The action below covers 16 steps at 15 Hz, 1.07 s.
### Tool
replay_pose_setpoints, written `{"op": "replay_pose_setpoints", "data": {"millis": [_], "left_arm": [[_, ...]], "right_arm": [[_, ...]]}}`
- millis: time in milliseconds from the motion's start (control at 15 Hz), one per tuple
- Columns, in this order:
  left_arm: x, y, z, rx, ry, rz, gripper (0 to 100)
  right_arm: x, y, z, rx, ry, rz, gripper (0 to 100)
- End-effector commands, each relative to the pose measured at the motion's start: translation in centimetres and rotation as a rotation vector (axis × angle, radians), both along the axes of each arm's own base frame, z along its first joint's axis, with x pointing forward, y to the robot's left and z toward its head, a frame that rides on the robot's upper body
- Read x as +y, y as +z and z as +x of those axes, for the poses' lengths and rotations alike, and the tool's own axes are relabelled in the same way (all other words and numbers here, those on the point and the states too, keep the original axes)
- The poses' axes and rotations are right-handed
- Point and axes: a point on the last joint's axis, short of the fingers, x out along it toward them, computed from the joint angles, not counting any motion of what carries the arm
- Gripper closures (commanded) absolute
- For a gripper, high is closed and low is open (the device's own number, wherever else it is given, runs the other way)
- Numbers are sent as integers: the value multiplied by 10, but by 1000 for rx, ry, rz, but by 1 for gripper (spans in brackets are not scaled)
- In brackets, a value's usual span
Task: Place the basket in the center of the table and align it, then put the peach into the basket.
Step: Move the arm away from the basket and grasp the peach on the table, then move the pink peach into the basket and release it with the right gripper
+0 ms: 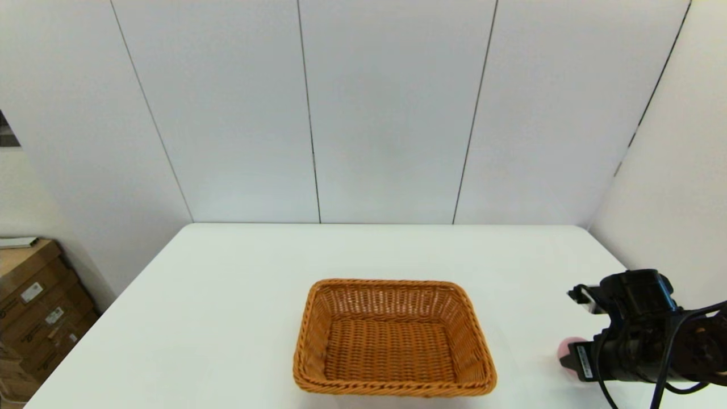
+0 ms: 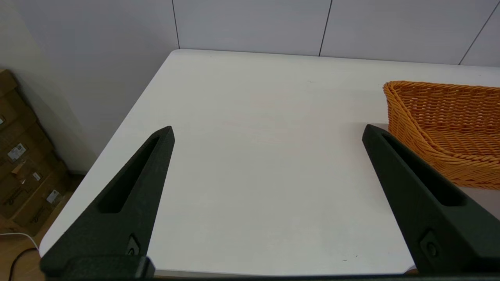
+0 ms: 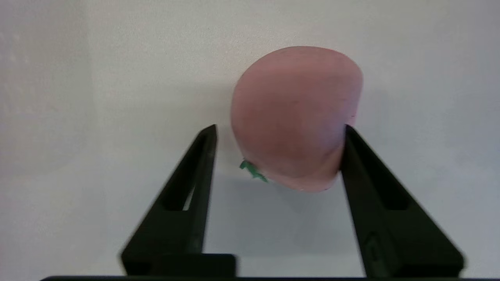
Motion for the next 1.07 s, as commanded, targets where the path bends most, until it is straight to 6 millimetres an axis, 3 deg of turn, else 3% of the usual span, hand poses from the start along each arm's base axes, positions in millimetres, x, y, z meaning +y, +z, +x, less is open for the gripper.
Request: {"op": "replay_pose_setpoints", "data": {"millis": [67, 267, 400, 667, 800, 933, 1067], "left_arm": [[0, 0, 0, 0, 0, -4, 0], [0, 0, 0, 0, 1, -6, 0], [0, 0, 0, 0, 1, -6, 0], [0, 0, 0, 0, 1, -6, 0], [0, 0, 0, 0, 1, -6, 0], [0, 0, 0, 0, 1, -6, 0], [0, 0, 0, 0, 0, -4, 0]], "right_arm": [[-4, 9, -3, -36, -15, 5, 100], [-9, 23, -6, -97, -29, 3, 100], [-4, 48, -12, -206, -6, 16, 100], [53, 148, -51, -610, 196, 206, 100], [79, 182, -75, -629, 349, 287, 100], [110, 194, -92, -531, 481, 383, 100], [130, 183, -86, -463, 536, 375, 100]]}}
